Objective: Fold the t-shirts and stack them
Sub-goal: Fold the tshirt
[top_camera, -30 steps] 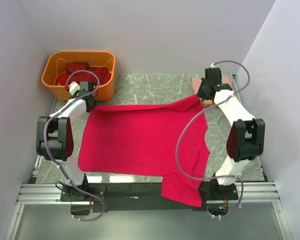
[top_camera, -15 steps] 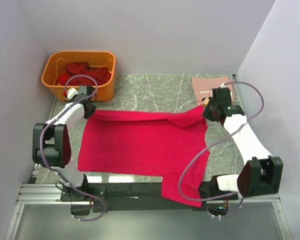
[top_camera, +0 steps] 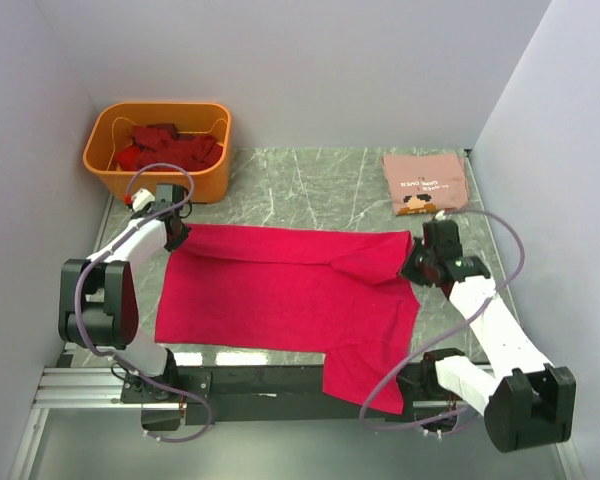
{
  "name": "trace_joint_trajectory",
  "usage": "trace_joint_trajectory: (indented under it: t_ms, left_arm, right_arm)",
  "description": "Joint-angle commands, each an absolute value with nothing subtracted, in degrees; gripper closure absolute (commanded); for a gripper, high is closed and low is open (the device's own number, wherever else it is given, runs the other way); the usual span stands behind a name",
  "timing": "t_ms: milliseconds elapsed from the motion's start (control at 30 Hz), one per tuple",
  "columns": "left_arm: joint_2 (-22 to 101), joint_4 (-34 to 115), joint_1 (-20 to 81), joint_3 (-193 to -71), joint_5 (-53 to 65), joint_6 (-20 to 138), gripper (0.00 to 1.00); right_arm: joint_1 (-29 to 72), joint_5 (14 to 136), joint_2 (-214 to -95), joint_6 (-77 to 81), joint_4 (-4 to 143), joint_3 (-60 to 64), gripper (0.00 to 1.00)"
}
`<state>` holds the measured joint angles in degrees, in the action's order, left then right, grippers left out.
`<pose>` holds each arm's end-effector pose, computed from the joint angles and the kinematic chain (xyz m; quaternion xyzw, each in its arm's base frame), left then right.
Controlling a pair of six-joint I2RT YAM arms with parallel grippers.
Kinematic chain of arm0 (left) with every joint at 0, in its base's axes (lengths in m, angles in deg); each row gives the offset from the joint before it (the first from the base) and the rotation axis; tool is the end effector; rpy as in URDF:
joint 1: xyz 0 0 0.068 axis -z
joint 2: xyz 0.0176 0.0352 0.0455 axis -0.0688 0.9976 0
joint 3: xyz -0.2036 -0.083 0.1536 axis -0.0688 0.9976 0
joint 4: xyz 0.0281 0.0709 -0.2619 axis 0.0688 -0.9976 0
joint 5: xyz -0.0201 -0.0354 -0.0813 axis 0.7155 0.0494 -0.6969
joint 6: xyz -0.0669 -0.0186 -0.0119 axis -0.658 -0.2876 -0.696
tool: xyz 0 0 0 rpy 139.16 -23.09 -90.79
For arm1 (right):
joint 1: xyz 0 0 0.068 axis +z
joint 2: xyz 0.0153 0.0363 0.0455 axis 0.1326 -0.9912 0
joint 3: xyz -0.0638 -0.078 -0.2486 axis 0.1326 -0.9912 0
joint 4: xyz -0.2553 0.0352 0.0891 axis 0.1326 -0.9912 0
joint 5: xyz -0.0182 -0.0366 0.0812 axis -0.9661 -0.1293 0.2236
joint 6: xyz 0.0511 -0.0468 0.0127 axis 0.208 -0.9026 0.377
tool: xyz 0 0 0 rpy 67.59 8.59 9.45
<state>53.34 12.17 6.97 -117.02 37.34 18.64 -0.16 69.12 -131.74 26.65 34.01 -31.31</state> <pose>0.3353 0.0051 0.1781 -0.4424 0.8336 0.0486 0.3270 0.2260 0.0315 0.2174 0.1904 0.9259 0.1228 0.3023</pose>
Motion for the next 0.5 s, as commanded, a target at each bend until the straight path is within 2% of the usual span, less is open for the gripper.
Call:
trace_joint_trajectory:
  t_ms: [0, 33, 100, 133, 167, 200, 233, 267, 333, 367, 400, 467]
  left_arm:
    - [50.2, 11.7, 6.8, -115.2, 38.7, 18.2, 0.99]
    - [50.0, 11.3, 6.8, -115.0, 38.8, 18.2, 0.99]
    - [48.9, 10.2, 6.9, -113.9, 39.4, 17.7, 0.87]
    - [48.3, 10.3, 7.1, -113.4, 39.6, 17.7, 0.8]
    - [47.7, 9.9, 7.0, -113.0, 39.6, 17.7, 0.6]
    - [46.4, 9.5, 7.0, -112.6, 40.3, 17.5, 0.5]
    - [45.7, 9.4, 7.0, -112.5, 40.4, 17.5, 0.42]
    - [45.1, 9.0, 7.0, -112.4, 40.7, 17.5, 0.28]
    - [42.9, 8.6, 7.0, -112.7, 40.5, 17.8, 0.17]
    - [42.2, 8.6, 7.0, -112.9, 40.1, 18.0, 0.05]
    - [41.2, 8.1, 7.1, -113.6, 39.8, 18.4, 0.01]
    - [40.1, 8.5, 7.3, -114.1, 39.1, 18.7, 0.01]
  right_arm:
    - [1.9, 73.0, -127.5, 29.8, 34.9, -36.2, 0.99]
    - [2.1, 73.3, -126.8, 30.5, 34.8, -37.4, 0.96]
    - [3.5, 73.4, -124.5, 32.8, 34.4, -41.0, 0.89]
    - [4.1, 73.7, -122.7, 33.5, 34.6, -42.1, 0.89]
    - [4.3, 74.6, -121.8, 34.5, 34.8, -43.8, 0.88]
    - [4.5, 75.0, -121.1, 34.8, 35.1, -44.3, 0.8]
    - [4.6, 74.9, -120.5, 34.6, 35.2, -44.3, 0.72]
    - [4.6, 74.4, -120.0, 33.8, 35.5, -43.6, 0.65]
    - [4.6, 73.1, -119.9, 32.8, 36.0, -41.8, 0.51]
    - [4.6, 72.2, -120.3, 31.7, 36.2, -39.5, 0.46]
    - [4.6, 70.6, -120.6, 31.3, 36.4, -38.2, 0.36]
    - [4.6, 68.1, -122.5, 30.1, 36.1, -34.4, 0.28]
